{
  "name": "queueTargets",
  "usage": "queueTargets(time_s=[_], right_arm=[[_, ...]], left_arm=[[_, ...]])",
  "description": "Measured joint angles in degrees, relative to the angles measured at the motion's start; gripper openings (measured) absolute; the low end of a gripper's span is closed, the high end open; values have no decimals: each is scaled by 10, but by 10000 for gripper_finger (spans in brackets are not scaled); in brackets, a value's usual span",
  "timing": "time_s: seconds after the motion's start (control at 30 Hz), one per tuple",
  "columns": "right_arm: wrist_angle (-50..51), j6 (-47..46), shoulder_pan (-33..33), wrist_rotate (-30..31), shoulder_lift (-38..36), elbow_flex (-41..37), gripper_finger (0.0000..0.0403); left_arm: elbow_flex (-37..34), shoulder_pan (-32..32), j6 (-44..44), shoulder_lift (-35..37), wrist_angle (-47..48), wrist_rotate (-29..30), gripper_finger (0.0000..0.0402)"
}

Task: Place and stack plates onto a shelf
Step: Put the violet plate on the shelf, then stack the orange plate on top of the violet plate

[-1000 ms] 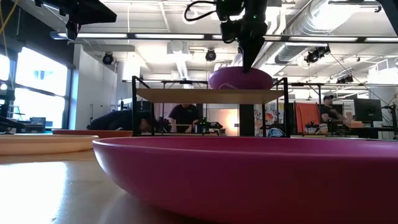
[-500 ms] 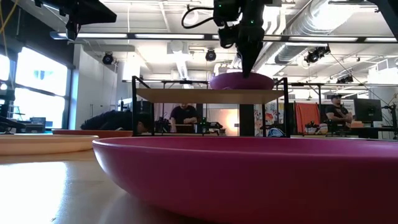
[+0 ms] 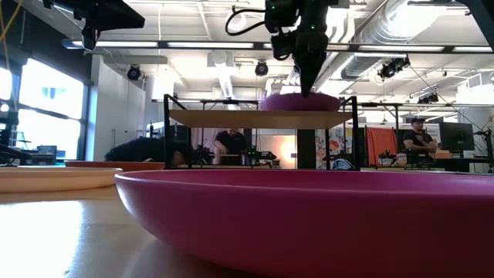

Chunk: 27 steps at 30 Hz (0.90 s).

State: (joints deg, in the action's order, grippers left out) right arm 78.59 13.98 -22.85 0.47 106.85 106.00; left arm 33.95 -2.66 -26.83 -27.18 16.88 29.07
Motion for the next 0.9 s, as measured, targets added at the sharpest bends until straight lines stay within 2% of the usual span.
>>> queueTargets(time_s=[0.13, 0.23, 0.43, 0.63, 0.77, 0.9], right_arm=[[0, 0, 0, 0, 0, 0, 70], [-1, 0, 0, 1, 0, 0, 84], [3, -3, 2, 3, -2, 2, 87], [34, -26, 15, 0, -3, 58, 87], [57, -41, 33, -1, -3, 118, 87], [68, -67, 51, -1, -3, 178, 87]], left_arm=[[0, 0, 0, 0, 0, 0, 31], [0, 0, 0, 0, 0, 0, 31], [0, 0, 0, 0, 0, -1, 31], [2, 0, -12, 0, 5, -24, 31], [40, 0, -12, -14, 46, -33, 31], [113, 0, -15, -46, 145, -33, 31]])
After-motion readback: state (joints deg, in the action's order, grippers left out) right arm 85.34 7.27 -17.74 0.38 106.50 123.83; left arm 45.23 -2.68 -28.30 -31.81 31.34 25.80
